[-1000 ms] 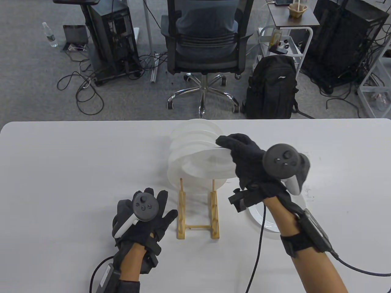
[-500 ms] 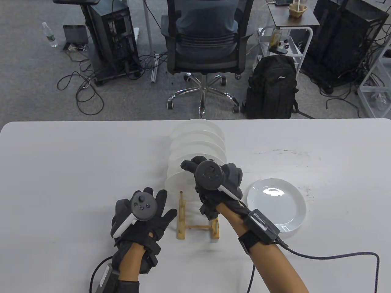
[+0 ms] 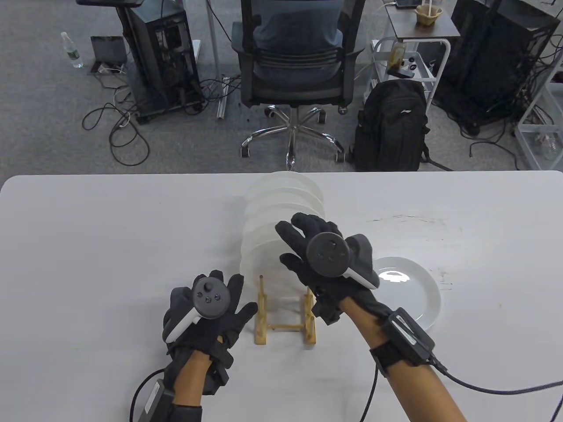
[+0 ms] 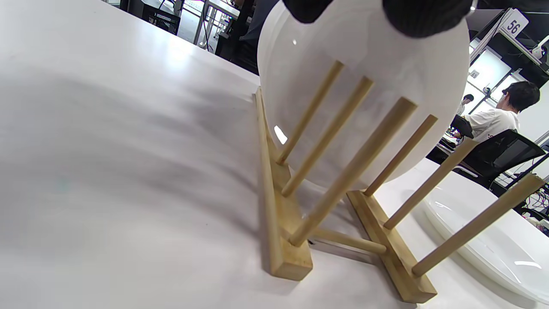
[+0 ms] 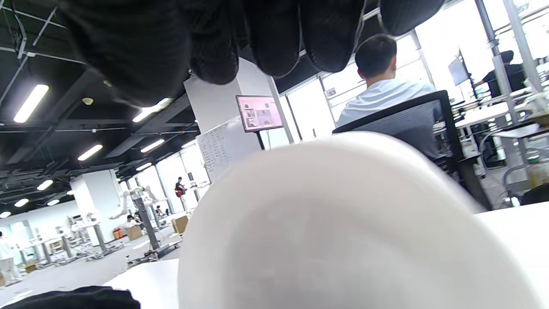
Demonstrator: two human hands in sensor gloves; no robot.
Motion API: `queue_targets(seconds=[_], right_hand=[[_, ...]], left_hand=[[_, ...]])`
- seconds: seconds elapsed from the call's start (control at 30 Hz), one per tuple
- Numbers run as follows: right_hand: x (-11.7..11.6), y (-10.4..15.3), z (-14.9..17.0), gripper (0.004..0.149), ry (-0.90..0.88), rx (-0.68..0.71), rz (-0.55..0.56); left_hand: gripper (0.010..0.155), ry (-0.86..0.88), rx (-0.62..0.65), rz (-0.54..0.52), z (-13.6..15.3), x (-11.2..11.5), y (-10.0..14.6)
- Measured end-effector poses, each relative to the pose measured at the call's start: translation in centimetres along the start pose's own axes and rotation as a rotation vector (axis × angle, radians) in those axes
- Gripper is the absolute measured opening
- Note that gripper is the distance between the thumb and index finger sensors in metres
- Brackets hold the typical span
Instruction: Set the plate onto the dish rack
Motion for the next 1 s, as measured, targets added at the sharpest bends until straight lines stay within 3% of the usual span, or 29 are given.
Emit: queue_targets(seconds=[0.13, 0.3, 0.43, 0.5, 0.77, 0.93, 1.0], right_hand=[[2.4, 3.9, 3.4, 0.076, 0.040, -0.065, 0.041], [3.7, 8.5, 10.9, 0.081, -0.035, -0.269, 0.085], [2.0, 10.5, 16.6, 0.081, -0.087, -0.421, 0.091], [0.6, 10.6, 18.5, 0.082, -0.071, -0.481, 0.028], [-2.8, 11.6, 24.0, 0.086, 0.033, -0.703, -0.160], [-4.5, 13.1, 27.2, 0.100, 0.088, -0.893, -0.302], [-4.6, 13.7, 28.0, 0.095, 0.128, -0.969, -0.325]], left_hand=[[0.079, 0.001, 0.001, -0.002, -0.1, 0.0, 0.0], [0.079, -0.002, 0.001, -0.004, -0.1, 0.0, 0.0], [0.079, -0.016, -0.010, 0.001, 0.1, 0.2, -0.1], [0.079, -0.014, -0.016, 0.007, 0.3, 0.3, -0.2], [0.079, -0.019, -0.023, 0.021, 0.3, 0.7, -0.3], [0.079, -0.027, -0.023, 0.034, 0.2, 0.9, -0.4], [0.079, -0.025, -0.023, 0.034, 0.2, 0.9, -0.4]])
Point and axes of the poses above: the tracker on the back of each hand, its own z axis roughly to the little-finger side, its own y axis roughly from the fingertips to the wrist, x = y × z, the point moved 4 cm from there along -y, roughly from the wrist to the fingertips, and after that the axes turned 3 degrees about -y, right-handed, at the moved point
